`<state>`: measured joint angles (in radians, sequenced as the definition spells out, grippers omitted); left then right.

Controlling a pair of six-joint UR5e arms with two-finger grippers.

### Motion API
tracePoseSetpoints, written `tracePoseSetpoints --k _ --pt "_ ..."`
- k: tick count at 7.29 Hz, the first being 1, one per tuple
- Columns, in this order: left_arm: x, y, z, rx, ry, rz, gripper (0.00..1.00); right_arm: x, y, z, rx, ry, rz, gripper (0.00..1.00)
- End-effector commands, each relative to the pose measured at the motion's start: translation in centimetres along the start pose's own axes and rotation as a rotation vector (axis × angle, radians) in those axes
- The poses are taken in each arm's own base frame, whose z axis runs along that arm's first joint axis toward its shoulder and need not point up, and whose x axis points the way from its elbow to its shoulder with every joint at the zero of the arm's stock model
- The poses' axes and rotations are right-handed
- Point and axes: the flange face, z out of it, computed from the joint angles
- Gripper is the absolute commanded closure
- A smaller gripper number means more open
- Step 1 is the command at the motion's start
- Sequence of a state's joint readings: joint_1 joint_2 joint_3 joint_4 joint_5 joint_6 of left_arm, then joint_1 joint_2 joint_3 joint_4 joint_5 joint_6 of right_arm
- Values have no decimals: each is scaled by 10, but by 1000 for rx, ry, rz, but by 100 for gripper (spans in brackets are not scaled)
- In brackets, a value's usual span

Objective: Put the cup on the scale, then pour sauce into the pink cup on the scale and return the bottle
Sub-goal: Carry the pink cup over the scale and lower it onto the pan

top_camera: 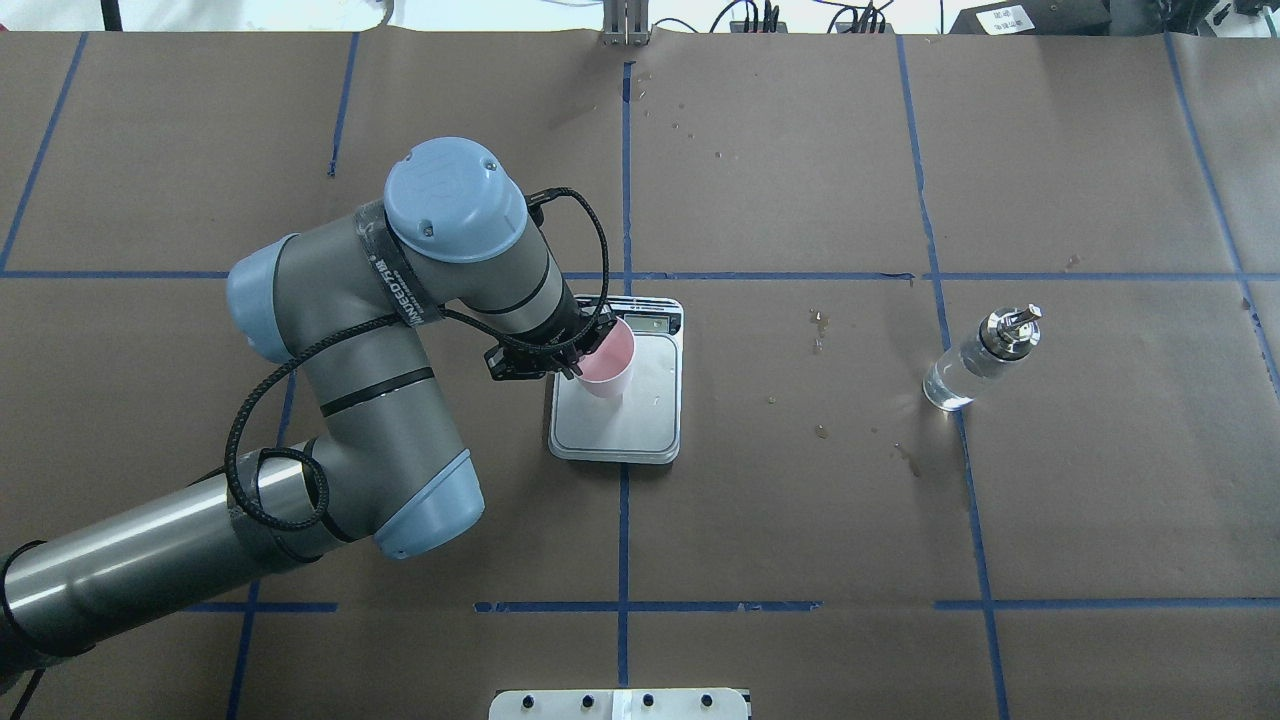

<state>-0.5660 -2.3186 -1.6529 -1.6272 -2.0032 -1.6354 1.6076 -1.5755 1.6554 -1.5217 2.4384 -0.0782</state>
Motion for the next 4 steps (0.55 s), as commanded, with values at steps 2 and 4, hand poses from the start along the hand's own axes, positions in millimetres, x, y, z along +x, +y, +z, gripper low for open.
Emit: tracePoseSetpoints --k 2,4 --pt "1 3 8 -8 3 3 100 -2 -1 -2 4 0 -5 0" --pt "1 4 7 -8 7 8 30 -8 -3 -7 13 0 -15 0"
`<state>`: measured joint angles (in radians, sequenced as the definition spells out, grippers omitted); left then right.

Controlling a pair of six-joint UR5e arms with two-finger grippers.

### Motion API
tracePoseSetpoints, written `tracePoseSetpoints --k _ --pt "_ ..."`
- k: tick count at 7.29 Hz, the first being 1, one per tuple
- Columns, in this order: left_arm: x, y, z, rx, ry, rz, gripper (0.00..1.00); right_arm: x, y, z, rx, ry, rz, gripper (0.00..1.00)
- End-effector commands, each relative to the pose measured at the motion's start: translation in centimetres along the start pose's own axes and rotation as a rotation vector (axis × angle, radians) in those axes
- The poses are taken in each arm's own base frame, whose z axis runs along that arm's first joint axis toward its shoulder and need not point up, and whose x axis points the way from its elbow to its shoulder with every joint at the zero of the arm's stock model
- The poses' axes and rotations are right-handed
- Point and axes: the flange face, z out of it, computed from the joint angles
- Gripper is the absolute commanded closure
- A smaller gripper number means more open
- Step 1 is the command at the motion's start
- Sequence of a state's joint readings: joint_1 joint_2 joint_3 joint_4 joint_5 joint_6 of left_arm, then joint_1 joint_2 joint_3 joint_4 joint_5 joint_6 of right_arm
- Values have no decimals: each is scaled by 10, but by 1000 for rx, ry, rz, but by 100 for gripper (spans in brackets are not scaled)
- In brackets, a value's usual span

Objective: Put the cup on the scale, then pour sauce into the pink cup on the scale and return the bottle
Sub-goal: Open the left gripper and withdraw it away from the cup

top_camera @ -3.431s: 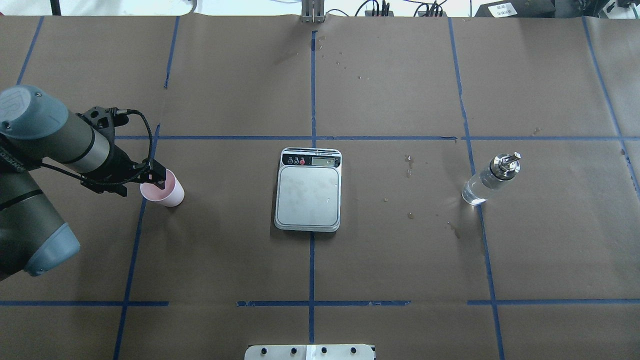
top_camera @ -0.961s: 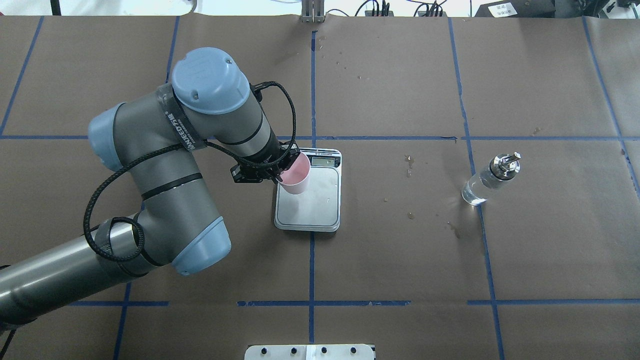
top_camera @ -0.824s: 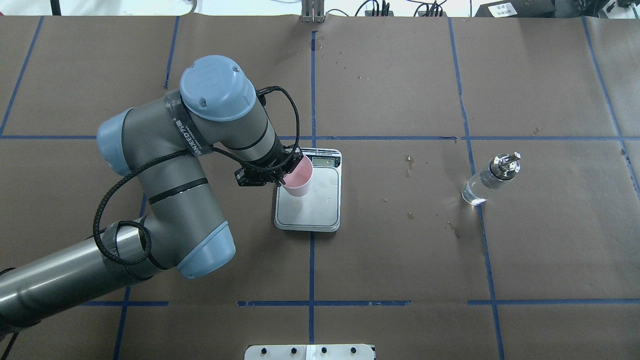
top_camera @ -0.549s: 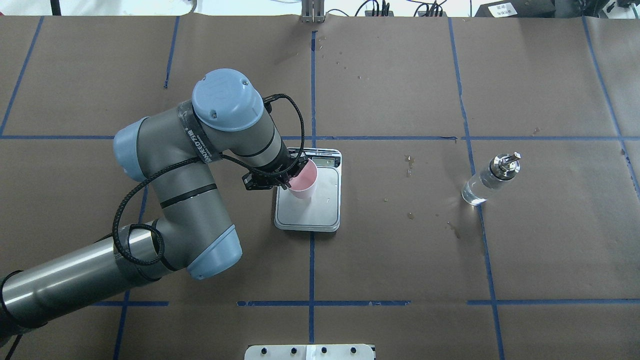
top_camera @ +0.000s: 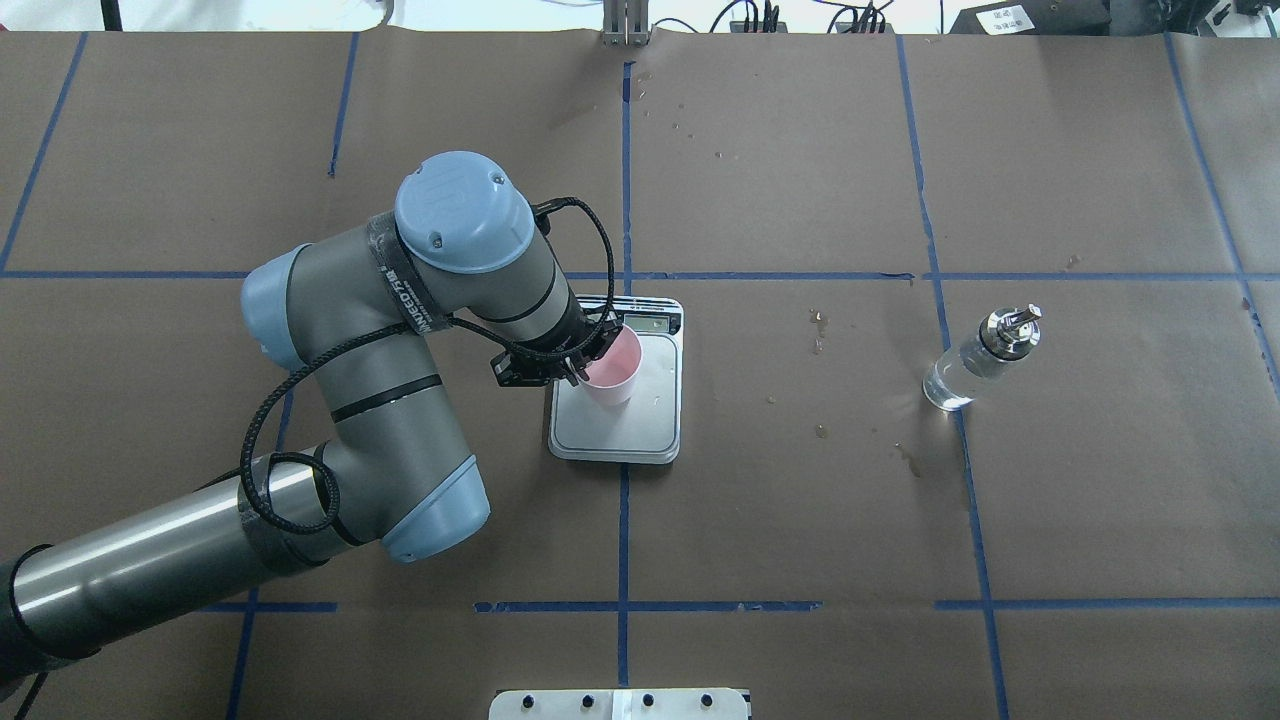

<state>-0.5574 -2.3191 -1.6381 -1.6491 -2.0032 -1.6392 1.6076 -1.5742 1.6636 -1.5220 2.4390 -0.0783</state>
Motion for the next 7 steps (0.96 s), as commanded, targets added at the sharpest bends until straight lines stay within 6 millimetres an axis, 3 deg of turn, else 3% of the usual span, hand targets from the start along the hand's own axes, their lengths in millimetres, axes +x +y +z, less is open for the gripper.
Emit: tracePoseSetpoints --k 1,2,3,5,6,7 --pt "-2 3 -6 -1 11 13 0 -13 -3 -11 17 0 -20 0" --pt "-5 12 -33 -3 47 27 0 -17 -4 -15 23 0 -25 0" --pt "-23 16 -60 4 52 30 0 -23 -5 -20 32 1 -26 0" --pt "-51 -20 -152 39 23 125 0 -69 -11 -46 82 -6 37 0" --pt "-65 -44 -186 73 14 146 0 -119 -11 -60 86 -22 58 0" --pt "-74 -60 -202 100 -3 167 0 -198 -8 -75 94 -48 71 0"
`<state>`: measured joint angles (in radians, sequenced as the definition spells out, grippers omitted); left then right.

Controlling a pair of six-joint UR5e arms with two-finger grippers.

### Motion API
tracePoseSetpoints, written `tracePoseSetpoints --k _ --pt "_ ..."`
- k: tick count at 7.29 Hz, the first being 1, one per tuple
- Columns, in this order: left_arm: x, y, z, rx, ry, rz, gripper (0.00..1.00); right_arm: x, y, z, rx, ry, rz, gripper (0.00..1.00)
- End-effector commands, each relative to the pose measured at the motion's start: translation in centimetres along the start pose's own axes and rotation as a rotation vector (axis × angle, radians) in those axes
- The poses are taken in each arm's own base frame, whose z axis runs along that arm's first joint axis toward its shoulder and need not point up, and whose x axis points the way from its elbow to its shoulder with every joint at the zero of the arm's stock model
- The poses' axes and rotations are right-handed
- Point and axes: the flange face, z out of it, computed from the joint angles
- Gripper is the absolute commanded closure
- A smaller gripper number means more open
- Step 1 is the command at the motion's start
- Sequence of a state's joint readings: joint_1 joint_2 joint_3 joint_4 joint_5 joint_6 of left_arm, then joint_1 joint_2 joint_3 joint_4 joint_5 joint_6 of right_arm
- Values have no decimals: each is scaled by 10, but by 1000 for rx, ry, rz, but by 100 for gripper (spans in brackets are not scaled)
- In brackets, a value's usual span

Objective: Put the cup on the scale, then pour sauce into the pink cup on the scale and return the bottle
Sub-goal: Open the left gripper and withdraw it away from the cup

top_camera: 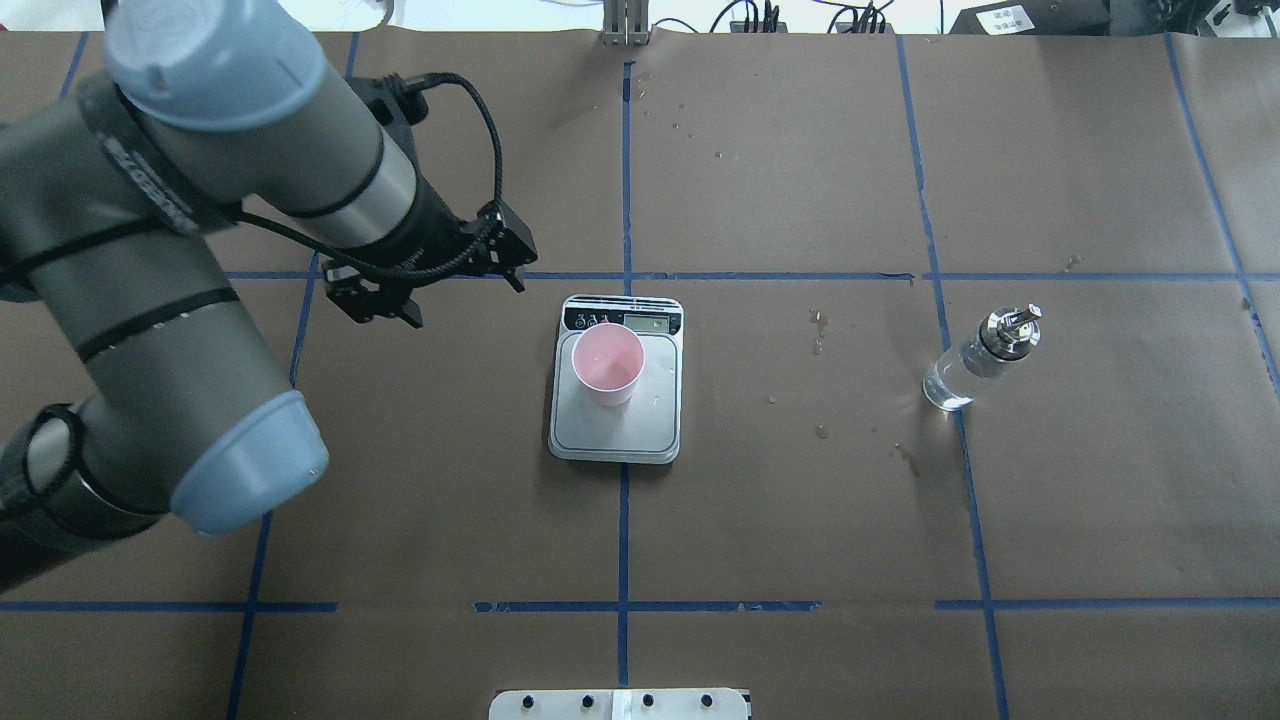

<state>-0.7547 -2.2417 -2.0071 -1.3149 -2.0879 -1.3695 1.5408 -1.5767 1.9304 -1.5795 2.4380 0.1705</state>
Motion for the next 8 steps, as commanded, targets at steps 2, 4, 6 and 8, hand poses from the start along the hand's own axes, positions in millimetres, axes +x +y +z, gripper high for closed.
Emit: tracePoseSetpoints --k 2,4,6,8 --pt "-56 -44 -50 77 -33 47 0 -173 25 -2 -36 -51 113 0" --pt "-105 -88 -83 105 -92 160 0 -253 57 22 25 39 142 0" --pt "-165 -126 -101 98 -170 288 0 -301 90 60 121 -8 231 0" --pt "-231 -175 -110 69 -229 429 0 -313 142 105 233 107 148 0"
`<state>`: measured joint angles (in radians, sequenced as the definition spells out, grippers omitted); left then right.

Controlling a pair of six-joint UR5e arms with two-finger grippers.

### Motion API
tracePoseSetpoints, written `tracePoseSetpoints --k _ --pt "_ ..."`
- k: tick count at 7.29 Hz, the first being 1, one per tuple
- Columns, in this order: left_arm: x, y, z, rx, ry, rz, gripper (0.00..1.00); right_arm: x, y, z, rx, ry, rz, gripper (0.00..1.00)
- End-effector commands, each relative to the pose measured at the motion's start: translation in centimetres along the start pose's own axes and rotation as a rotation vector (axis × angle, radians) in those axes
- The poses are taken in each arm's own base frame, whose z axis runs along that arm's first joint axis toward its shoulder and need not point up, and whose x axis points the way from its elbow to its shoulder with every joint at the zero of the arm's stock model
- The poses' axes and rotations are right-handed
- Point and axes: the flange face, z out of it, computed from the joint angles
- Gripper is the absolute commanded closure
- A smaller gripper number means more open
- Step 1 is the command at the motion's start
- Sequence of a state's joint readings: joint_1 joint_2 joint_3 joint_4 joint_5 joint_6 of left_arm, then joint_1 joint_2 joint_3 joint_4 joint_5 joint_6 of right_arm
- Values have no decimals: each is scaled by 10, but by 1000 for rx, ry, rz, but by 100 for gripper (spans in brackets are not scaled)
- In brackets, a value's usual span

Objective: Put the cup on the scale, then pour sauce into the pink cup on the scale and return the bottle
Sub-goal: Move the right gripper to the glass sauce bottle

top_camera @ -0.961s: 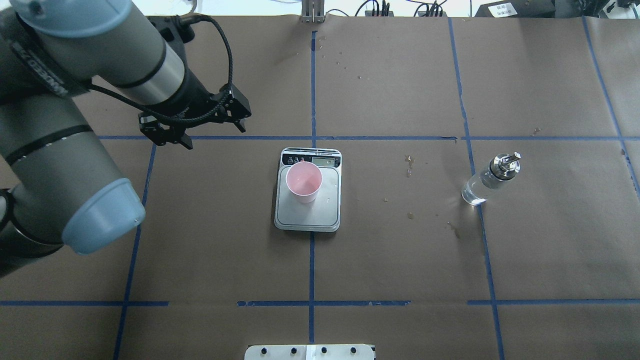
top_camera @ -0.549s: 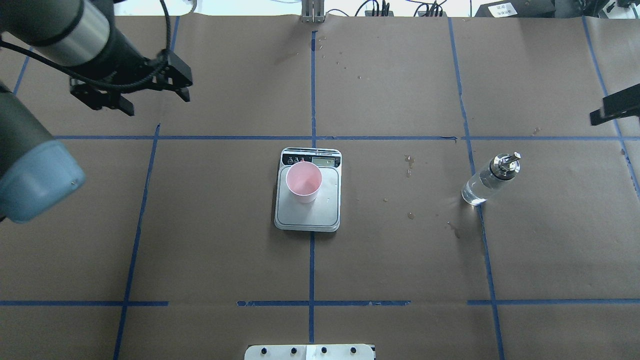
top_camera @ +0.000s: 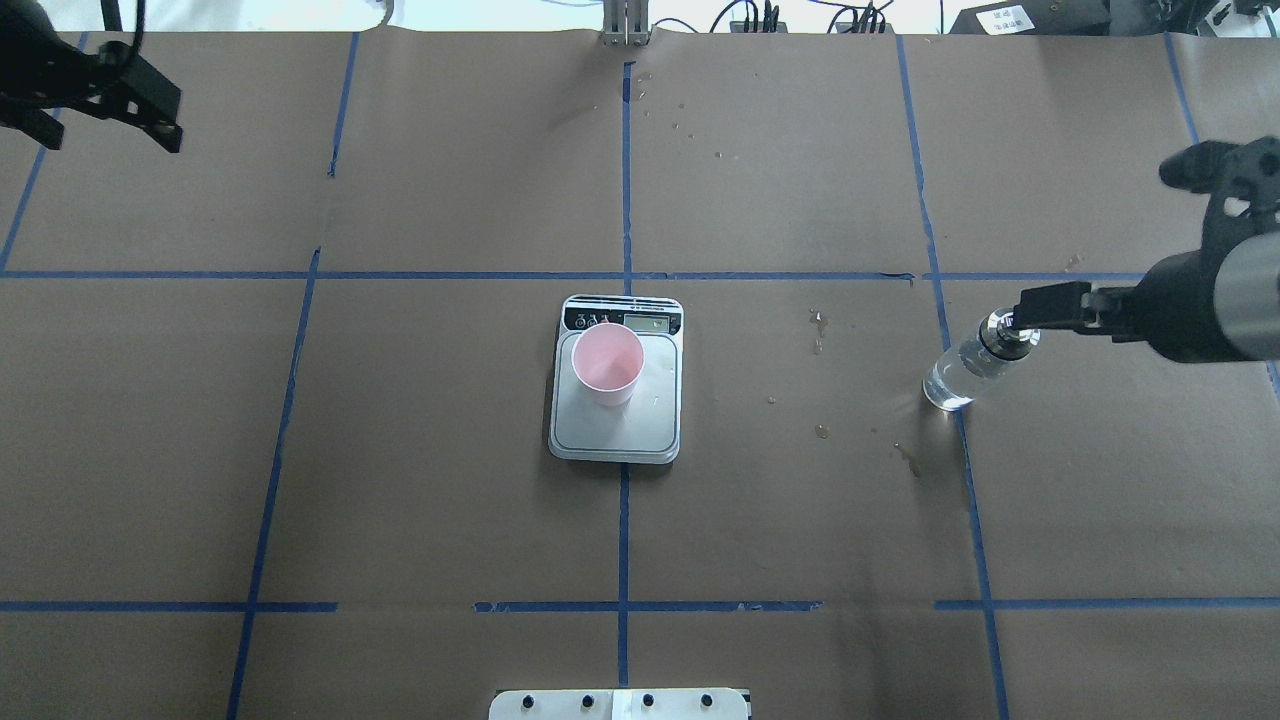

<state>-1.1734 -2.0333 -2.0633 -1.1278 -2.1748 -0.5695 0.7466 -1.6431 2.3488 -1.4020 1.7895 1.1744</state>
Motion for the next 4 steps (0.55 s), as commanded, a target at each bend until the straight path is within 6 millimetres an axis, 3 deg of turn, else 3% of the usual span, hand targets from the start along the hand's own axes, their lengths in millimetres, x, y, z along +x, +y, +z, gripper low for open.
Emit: tracePoseSetpoints --k 1,2,4 --pt "-75 -28 10 -30 -51 181 0 29 63 21 121 4 -60 0" --pt "-117 -21 22 -60 -68 310 0 47 77 25 175 -17 -73 0" --pt "-195 7 51 -10 -69 462 0 53 96 70 296 48 -115 0"
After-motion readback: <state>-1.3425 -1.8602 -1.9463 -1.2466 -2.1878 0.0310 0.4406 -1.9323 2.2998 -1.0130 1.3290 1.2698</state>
